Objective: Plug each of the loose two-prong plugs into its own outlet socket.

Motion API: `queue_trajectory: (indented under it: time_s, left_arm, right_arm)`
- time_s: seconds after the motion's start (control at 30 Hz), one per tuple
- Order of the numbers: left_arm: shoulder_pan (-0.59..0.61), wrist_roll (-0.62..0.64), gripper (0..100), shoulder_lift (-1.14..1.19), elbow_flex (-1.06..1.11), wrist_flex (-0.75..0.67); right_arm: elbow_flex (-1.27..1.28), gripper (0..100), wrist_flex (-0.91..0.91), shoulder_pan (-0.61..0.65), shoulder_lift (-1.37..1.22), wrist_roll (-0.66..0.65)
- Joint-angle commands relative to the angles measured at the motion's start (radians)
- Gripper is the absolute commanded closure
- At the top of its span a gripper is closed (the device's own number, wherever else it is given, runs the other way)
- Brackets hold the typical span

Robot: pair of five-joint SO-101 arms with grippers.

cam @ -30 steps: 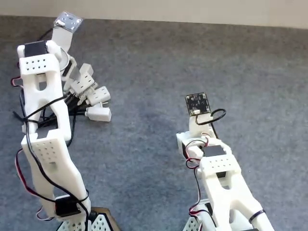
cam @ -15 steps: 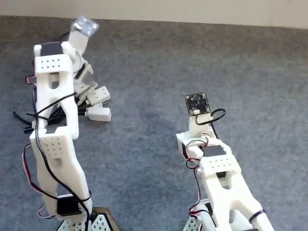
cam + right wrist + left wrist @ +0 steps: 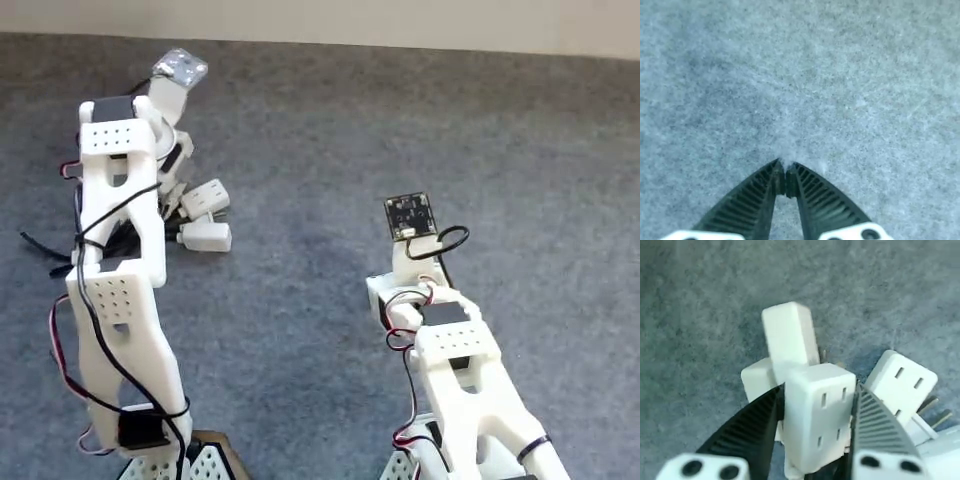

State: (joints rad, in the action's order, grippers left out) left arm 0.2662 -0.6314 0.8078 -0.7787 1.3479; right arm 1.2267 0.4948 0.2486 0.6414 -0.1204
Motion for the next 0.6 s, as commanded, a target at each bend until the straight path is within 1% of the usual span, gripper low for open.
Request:
queue_trajectory:
  time_s: [0.0,0.1,0.27,0.33,0.37,0.43,0.57]
  left_arm:
    - [0.018,-0.049,99,-0.004,-0.016,0.043]
    - [0.007,-0.049,100,-0.004,-0.105,0.147]
    - [-0.041,-0.068,100,-0.004,-0.407,0.443]
    - [-0.061,-0.057,100,-0.027,-0.432,0.448]
    - [-0.068,-0.054,100,-0.054,-0.421,0.448]
    - [-0.097,-0.055,100,-0.124,-0.328,0.448]
    - [-0.214,-0.068,100,-0.314,0.002,0.448]
  right_arm:
    - [-0.004,98.5,-0.016,0.007,-0.001,-0.012]
    - [-0.004,98.5,-0.016,0.007,-0.001,-0.012]
    - [-0.004,98.5,-0.016,0.007,-0.001,-0.012]
    - [-0.004,98.5,-0.016,0.007,-0.001,-0.012]
    - [-0.004,98.5,-0.016,0.007,-0.001,-0.012]
    - [-0.004,98.5,-0.016,0.005,-0.001,-0.012]
    - [-0.004,98.5,-0.015,0.001,0.001,-0.012]
